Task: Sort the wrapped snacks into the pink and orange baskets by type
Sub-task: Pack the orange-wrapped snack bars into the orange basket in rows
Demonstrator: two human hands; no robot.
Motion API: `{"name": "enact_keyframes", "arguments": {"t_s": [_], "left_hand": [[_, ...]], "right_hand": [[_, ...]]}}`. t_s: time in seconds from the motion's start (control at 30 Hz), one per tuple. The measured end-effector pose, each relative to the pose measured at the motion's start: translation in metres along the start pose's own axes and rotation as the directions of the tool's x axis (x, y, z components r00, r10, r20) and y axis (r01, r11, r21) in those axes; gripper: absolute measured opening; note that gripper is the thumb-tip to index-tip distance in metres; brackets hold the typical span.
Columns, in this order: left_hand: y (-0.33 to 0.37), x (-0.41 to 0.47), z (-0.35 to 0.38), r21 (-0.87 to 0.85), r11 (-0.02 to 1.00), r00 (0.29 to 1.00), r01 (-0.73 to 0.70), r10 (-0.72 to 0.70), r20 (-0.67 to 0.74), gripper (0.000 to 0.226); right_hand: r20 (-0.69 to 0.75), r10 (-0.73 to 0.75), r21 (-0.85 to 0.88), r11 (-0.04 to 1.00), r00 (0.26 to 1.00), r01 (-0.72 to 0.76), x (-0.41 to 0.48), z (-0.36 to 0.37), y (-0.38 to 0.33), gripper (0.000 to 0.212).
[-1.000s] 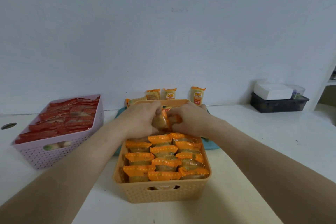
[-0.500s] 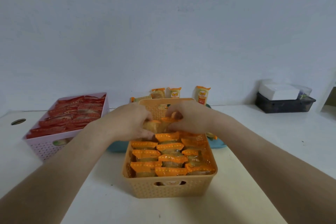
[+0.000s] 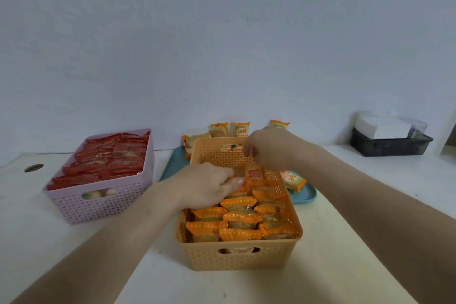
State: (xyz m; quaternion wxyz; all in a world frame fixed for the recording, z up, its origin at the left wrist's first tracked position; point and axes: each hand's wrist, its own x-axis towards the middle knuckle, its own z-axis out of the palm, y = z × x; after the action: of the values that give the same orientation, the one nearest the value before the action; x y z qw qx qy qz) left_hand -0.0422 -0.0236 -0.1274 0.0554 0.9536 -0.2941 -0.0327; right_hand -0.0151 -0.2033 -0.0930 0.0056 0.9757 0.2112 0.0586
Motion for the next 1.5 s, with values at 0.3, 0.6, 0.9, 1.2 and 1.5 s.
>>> {"name": "enact_keyframes", "arguments": {"t_s": [0.3, 0.6, 0.9, 1.2, 1.5], "left_hand": [[0.001, -0.007, 0.008, 0.064, 0.997, 0.991, -0.032, 0.041, -0.131, 0.048], [0.001, -0.007, 0.008, 0.068, 0.998, 0.986, -0.02, 0.031, -0.165, 0.047], [0.002, -0.012, 0.004, 0.074, 0.997, 0.962, -0.002, 0.022, -0.272, 0.056], [0.026, -0.041, 0.015, 0.074, 0.993, 0.994, 0.095, -0.09, -0.061, 0.072], [0.051, -0.06, 0.026, 0.053, 0.996, 0.973, 0.073, -0.059, -0.223, 0.052]], "right_hand": [[0.395, 0.092, -0.436, 0.895, 0.914, 0.099, 0.027, 0.019, -0.017, 0.034], [0.21, -0.044, -0.008, 0.999, 0.977, 0.047, 0.002, 0.0, -0.007, 0.043], [0.089, 0.038, 0.039, 0.998, 0.995, -0.042, -0.059, 0.009, -0.018, 0.024], [-0.199, 0.105, 0.123, 0.989, 0.974, -0.081, -0.081, 0.031, -0.04, 0.04], [-0.084, 0.038, 0.056, 0.998, 0.996, -0.034, -0.1, 0.033, -0.039, 0.045]]}}
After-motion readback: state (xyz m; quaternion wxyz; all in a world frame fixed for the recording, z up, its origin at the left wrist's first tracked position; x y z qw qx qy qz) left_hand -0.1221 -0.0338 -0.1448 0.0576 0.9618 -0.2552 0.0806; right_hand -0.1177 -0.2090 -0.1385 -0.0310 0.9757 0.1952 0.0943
